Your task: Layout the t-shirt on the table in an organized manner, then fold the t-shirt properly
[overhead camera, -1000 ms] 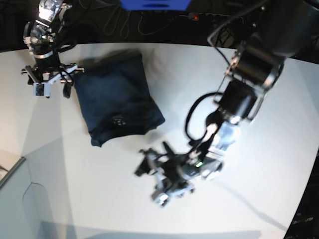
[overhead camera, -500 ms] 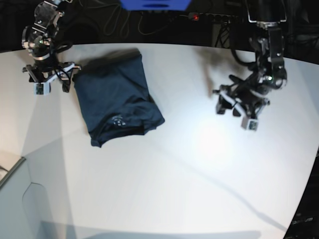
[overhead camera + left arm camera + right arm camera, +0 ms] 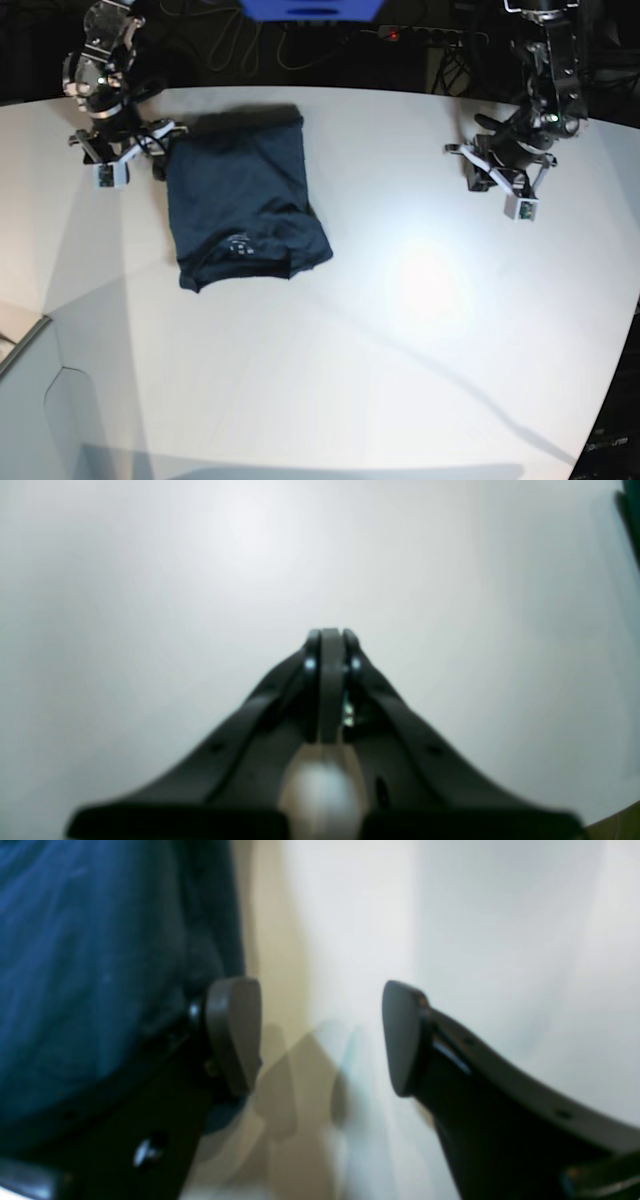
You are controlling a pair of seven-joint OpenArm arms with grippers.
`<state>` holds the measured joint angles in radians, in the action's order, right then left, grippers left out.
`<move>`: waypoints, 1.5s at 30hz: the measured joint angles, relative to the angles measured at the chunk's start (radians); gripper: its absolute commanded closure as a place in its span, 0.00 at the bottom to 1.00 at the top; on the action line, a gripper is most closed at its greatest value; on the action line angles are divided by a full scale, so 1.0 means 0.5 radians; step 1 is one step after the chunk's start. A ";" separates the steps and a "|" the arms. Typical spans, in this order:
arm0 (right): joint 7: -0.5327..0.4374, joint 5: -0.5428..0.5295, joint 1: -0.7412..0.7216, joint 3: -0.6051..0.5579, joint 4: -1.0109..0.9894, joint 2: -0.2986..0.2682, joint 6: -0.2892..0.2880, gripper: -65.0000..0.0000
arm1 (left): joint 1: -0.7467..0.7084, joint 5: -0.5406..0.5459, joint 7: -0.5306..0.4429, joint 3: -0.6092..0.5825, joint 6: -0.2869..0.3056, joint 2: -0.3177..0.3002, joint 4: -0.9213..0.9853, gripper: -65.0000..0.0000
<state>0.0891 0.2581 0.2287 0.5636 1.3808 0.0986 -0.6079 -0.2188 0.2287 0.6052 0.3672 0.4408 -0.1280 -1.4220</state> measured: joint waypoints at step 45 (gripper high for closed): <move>0.003 -0.312 0.703 0.223 0.430 0.127 -0.001 1.00 | -0.746 -0.057 -0.248 -0.185 -0.002 0.040 0.058 1.00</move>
<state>0.0906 0.1020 0.5804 0.6750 1.5955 0.1619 -0.6083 -0.5919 0.2001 0.4812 0.2745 0.4400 -0.1078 -1.3930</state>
